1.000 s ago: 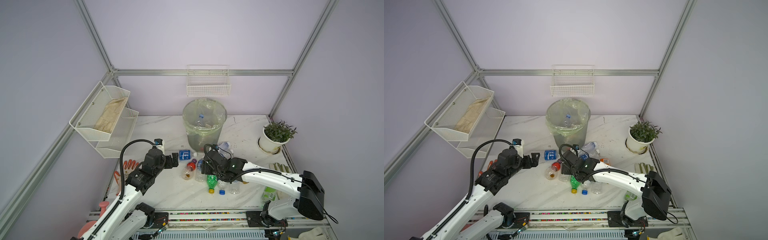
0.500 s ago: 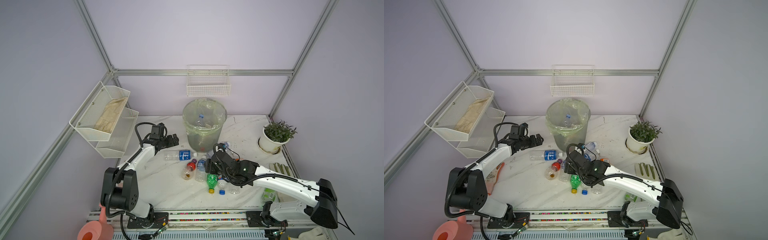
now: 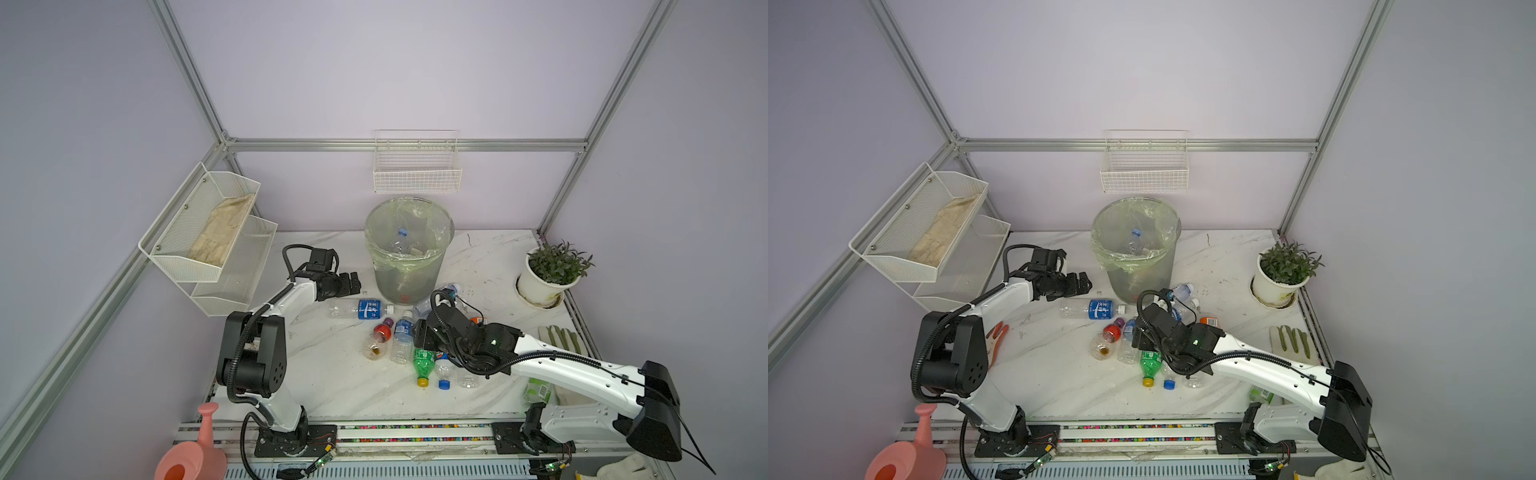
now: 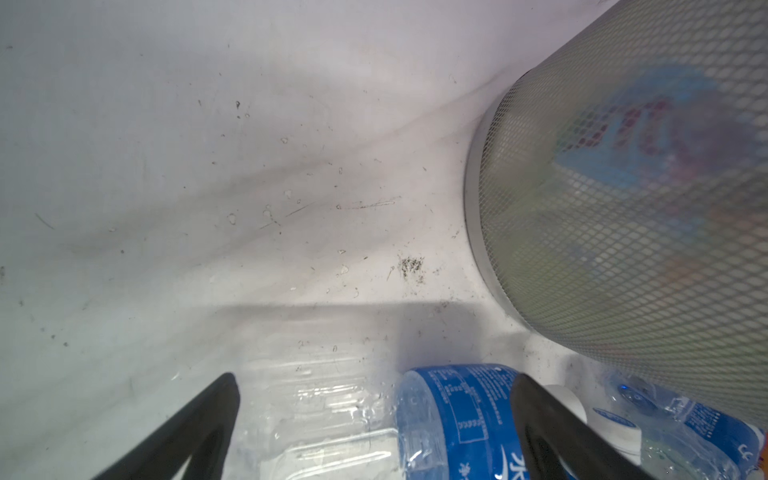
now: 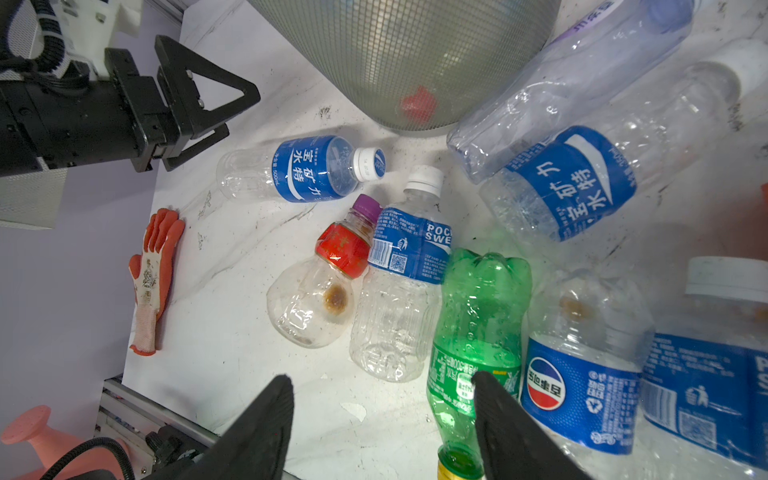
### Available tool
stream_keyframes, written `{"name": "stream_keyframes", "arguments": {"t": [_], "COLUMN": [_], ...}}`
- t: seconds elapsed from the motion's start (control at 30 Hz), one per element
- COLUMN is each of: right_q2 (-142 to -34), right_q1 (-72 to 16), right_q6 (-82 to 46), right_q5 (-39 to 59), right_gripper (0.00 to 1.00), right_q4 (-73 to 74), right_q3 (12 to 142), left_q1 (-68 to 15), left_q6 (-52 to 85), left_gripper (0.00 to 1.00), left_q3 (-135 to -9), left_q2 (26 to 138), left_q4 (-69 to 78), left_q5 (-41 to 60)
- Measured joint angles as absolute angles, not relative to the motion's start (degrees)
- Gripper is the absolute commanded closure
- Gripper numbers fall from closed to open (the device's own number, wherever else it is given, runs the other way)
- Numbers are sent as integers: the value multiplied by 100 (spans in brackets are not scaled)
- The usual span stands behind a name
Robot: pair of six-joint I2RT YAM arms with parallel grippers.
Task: Throw the plastic bottles in the bin
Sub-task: 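Lower the left gripper onto the blue-labelled water bottle beside the bin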
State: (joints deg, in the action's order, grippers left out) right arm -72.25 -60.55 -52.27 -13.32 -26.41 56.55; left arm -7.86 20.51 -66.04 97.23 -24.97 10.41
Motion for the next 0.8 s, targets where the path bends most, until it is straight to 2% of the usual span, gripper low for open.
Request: {"name": "stream_keyframes", "arguments": {"t": [0.33,0.8], "right_q2": [-7271,-7271], "right_q1": [-6055,-6055], "right_q6": [-5223,-5225], "right_q5": [-1374,-1387], "right_gripper": [29,28], "right_q4": [-2641,-2587], "right_q3": [5658,5564], "left_q1": [-773,-827], "left_q6": [2064,2204], "left_gripper": [0,0], "left_q3": [-6541,-5374], "left_q2": [9824,8868], "left_q4": [-2471,-2512], "left_q5": [1229,1234]}}
